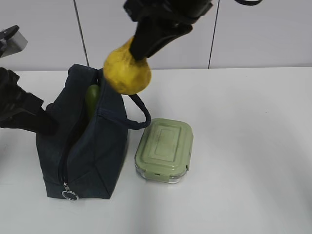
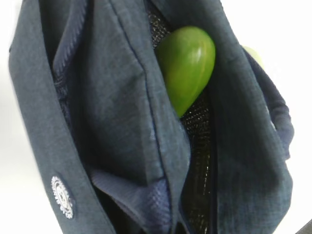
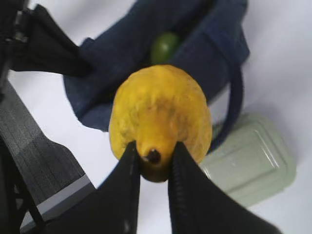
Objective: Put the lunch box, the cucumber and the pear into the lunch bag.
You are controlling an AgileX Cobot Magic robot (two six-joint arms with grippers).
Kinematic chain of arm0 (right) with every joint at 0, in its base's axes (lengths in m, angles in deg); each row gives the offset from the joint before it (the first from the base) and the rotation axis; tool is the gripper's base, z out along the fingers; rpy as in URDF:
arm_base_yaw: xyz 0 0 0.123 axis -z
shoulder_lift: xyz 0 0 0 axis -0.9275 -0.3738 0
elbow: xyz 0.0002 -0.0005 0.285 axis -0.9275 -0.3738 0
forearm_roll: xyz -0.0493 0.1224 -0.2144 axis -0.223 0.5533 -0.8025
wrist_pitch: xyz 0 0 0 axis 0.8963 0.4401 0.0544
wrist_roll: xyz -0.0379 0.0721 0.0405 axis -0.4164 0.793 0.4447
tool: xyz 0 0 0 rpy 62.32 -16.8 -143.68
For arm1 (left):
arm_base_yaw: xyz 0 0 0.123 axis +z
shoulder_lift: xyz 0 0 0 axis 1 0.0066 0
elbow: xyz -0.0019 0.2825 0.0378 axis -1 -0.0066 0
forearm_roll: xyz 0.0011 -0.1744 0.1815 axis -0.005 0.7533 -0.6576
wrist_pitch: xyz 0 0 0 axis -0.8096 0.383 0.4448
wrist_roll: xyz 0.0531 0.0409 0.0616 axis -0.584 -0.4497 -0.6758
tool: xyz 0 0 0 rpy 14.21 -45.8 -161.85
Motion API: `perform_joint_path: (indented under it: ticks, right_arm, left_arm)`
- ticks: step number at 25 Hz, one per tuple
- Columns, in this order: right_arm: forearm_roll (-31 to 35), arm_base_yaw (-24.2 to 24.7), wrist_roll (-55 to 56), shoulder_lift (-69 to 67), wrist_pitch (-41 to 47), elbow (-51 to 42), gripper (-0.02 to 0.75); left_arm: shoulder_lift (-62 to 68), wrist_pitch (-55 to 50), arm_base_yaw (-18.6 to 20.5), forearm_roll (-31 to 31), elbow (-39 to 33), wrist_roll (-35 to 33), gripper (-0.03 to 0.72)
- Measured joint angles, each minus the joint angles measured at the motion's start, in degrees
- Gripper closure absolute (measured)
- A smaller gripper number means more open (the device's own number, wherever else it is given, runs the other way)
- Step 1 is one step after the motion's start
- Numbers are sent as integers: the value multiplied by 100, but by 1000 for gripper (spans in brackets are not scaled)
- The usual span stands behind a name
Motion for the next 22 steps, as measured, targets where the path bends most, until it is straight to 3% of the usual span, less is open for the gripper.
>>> perform_joint_path:
  ticks: [6, 15, 22]
  right_arm:
    - [357, -441, -352, -192, -496, 14, 639]
    - [1016, -464, -910, -807, -867, 18, 640]
    - [929, -464, -1069, -1231, -984, 40, 640]
  left_arm:
    - [0, 0, 0, -2, 0, 0, 687]
    - [0, 0, 0, -2, 0, 0, 687]
    - [0, 5, 0, -41, 0, 0, 687]
